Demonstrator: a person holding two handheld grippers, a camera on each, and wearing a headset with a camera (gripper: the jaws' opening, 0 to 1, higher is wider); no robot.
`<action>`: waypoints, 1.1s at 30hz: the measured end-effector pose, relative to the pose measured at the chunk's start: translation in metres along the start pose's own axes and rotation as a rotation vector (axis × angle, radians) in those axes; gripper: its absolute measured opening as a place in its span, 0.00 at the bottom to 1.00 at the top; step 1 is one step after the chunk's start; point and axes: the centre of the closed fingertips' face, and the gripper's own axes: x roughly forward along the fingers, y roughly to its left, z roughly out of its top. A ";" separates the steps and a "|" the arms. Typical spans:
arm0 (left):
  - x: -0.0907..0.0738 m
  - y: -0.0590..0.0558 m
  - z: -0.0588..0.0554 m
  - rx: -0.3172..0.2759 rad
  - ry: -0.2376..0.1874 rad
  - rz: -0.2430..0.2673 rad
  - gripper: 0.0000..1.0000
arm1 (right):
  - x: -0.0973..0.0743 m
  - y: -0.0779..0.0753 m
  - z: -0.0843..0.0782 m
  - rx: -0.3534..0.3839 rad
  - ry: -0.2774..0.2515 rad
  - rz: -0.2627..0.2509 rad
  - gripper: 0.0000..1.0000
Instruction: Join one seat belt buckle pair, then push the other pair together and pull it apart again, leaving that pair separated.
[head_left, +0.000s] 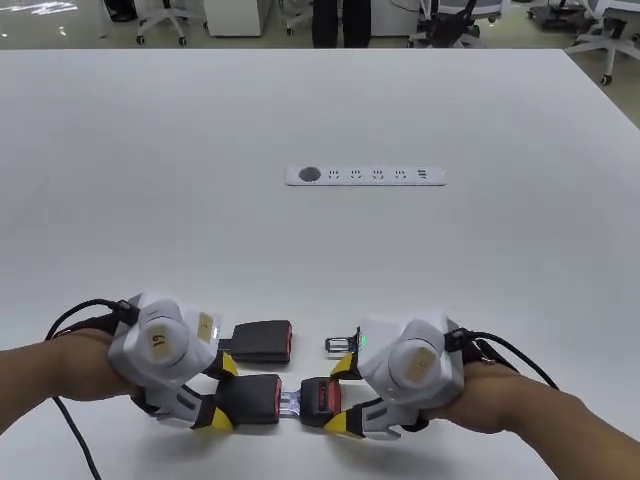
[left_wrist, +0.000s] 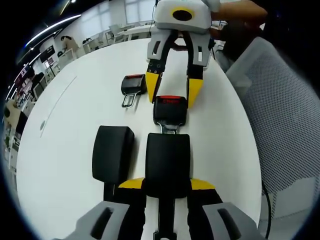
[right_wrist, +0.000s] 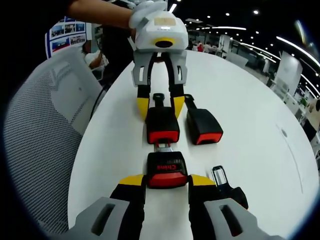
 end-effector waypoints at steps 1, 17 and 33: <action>0.000 0.000 0.000 0.000 0.000 0.000 0.32 | 0.000 0.000 0.000 0.006 -0.001 0.000 0.29; -0.001 -0.001 0.002 0.000 0.002 0.001 0.32 | 0.004 0.002 0.000 0.025 -0.012 -0.004 0.28; -0.001 -0.002 0.003 0.008 0.010 -0.002 0.32 | 0.006 0.002 0.000 0.006 -0.004 0.032 0.27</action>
